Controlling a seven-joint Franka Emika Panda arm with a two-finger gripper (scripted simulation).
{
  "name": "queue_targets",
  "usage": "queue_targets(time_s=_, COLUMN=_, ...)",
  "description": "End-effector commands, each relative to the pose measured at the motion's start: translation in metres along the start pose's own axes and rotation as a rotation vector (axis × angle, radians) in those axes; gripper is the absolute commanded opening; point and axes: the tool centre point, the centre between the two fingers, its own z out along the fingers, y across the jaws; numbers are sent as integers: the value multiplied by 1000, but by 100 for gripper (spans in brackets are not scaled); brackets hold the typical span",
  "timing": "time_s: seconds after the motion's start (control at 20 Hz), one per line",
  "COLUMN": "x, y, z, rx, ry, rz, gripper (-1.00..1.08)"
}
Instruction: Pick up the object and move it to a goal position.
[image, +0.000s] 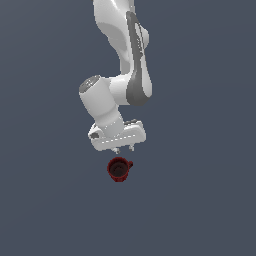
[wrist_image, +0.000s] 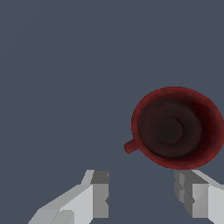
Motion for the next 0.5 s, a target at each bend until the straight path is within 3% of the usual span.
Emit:
queue_targets(time_s=0.0, x=3, y=3, z=3, rx=14, ry=26, rz=0, gripper=28)
queue_targets(time_s=0.45, x=11, y=16, z=11, rx=45, ry=124, rz=-4, gripper=28)
